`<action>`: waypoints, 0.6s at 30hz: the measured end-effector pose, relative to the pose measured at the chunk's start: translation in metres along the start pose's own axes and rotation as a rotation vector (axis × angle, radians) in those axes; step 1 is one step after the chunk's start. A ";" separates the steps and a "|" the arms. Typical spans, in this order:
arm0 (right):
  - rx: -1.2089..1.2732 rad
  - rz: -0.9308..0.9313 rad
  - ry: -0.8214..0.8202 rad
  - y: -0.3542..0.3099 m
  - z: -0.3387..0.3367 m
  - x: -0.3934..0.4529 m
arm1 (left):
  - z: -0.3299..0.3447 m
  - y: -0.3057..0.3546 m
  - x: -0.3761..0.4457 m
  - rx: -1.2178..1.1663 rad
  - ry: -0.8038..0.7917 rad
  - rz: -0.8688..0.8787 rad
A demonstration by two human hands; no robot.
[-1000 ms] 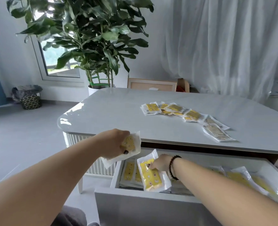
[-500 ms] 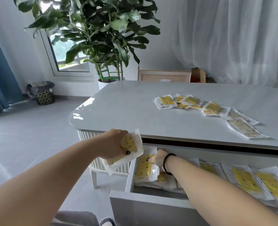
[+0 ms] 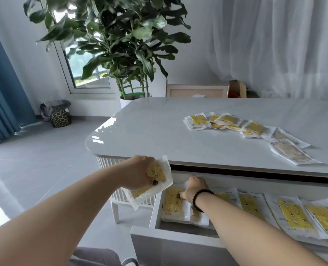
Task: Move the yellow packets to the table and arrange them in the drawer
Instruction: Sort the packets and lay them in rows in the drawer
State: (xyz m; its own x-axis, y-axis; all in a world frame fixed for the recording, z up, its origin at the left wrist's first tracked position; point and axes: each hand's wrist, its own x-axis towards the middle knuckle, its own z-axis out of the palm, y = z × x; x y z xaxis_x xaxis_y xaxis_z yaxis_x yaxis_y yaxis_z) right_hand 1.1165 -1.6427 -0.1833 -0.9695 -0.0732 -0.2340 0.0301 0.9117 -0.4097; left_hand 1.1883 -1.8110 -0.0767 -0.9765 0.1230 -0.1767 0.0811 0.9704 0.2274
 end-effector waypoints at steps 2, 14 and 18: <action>-0.002 -0.008 0.010 -0.002 0.001 -0.001 | 0.001 0.001 0.000 -0.016 0.010 -0.008; -0.146 -0.272 -0.031 0.039 -0.067 -0.053 | 0.004 0.035 0.001 -0.698 -0.083 -0.010; 0.052 -0.243 -0.053 0.074 -0.109 -0.074 | 0.018 0.064 0.010 -0.785 -0.101 -0.019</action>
State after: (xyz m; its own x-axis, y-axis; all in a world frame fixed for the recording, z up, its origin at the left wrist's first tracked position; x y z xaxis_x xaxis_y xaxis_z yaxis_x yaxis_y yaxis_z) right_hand 1.1639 -1.5262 -0.1000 -0.9355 -0.3105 -0.1687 -0.1889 0.8429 -0.5037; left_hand 1.1870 -1.7442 -0.0811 -0.9506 0.1626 -0.2646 -0.1363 0.5471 0.8259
